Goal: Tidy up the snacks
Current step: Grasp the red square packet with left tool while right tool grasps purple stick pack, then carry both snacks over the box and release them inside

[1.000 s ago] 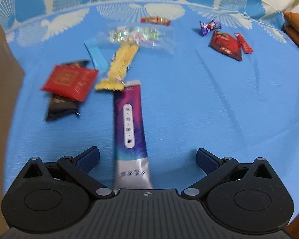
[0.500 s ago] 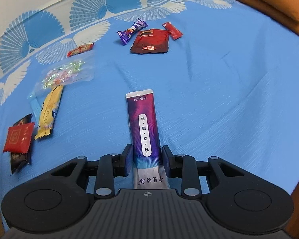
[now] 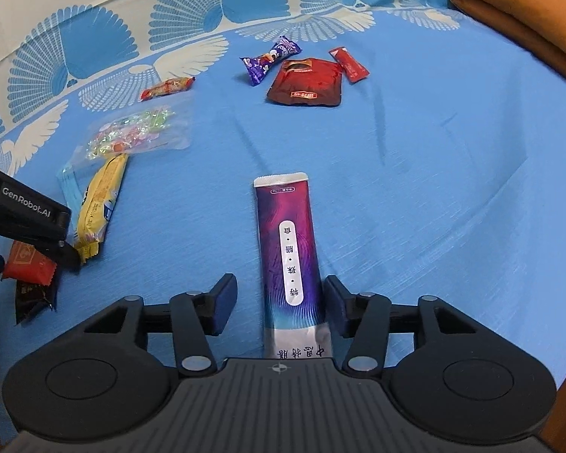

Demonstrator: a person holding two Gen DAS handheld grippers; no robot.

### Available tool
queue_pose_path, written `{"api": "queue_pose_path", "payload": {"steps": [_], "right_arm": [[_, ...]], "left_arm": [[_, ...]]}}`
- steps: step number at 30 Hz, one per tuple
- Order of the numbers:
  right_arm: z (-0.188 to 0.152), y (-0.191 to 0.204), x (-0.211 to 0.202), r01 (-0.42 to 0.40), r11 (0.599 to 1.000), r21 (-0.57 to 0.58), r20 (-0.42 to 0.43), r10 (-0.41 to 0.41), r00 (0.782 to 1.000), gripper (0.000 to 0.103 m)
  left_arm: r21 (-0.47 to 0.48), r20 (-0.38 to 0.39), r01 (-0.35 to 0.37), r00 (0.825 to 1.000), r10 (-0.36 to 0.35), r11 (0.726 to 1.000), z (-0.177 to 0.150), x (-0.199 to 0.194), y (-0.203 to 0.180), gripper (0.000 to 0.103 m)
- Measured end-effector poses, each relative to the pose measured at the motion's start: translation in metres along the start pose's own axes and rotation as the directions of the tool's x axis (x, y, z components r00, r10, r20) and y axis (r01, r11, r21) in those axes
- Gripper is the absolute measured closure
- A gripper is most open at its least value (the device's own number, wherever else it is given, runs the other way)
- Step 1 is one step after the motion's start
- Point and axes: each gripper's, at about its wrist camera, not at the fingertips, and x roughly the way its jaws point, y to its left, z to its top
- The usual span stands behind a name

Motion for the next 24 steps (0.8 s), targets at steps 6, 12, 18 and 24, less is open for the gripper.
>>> {"api": "queue_pose_path", "payload": {"steps": [6,12,18,24], "right_arm": [[0.000,-0.006,-0.005,0.008,0.999,0.032,0.020,-0.008,1.000,0.074],[0.000,-0.012,-0.033,-0.022,0.999,0.036,0.055,0.020,0.998,0.074],[0.000,-0.016,-0.085,-0.066,0.998,0.018,0.121,0.064,0.991,0.074],[-0.013,-0.003,-0.153,-0.154,0.986,-0.058,0.174,0.162,0.971,0.074]], "left_arm": [[-0.070,0.087,0.012,0.996,-0.005,0.997,-0.010,-0.037,0.015,0.030],[-0.077,0.172,0.066,0.984,-0.052,0.995,-0.030,-0.083,0.018,0.031],[-0.066,0.257,0.111,0.962,-0.091,0.992,-0.073,-0.140,0.024,0.031],[-0.096,0.325,0.149,0.939,-0.111,0.984,-0.144,-0.201,0.051,0.031]]}}
